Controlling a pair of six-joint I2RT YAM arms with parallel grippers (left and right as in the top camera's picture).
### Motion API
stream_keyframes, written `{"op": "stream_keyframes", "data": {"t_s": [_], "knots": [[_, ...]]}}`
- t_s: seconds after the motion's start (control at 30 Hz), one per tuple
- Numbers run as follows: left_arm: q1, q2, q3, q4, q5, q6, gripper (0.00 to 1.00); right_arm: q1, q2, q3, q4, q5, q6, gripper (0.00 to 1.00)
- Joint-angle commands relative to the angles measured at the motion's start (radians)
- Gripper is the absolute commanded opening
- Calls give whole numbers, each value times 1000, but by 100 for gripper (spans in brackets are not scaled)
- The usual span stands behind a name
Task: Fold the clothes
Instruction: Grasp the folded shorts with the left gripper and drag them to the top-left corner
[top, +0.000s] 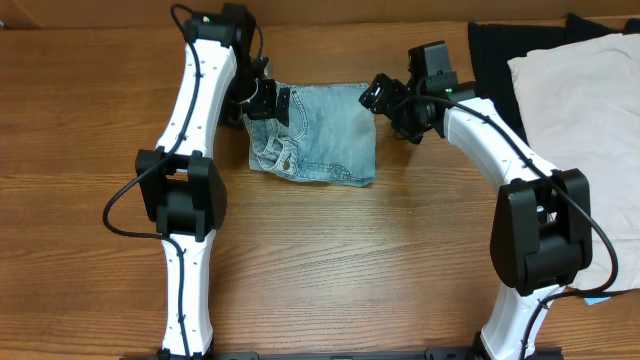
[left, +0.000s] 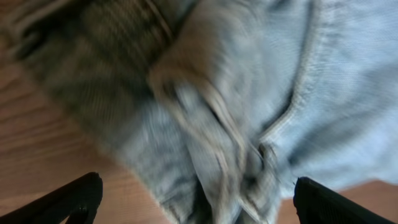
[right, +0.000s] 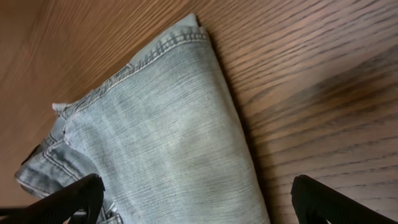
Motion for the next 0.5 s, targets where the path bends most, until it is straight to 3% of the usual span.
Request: {"op": "stream_keyframes", "data": {"t_s": [0.0,0.47], "knots": [[1,5,-95,68,-14,-32,100,-1,-3,23,0,20,4,100],[0,5,-294,325,-33,-24,100,0,-3,12,1,54,1,100]]}}
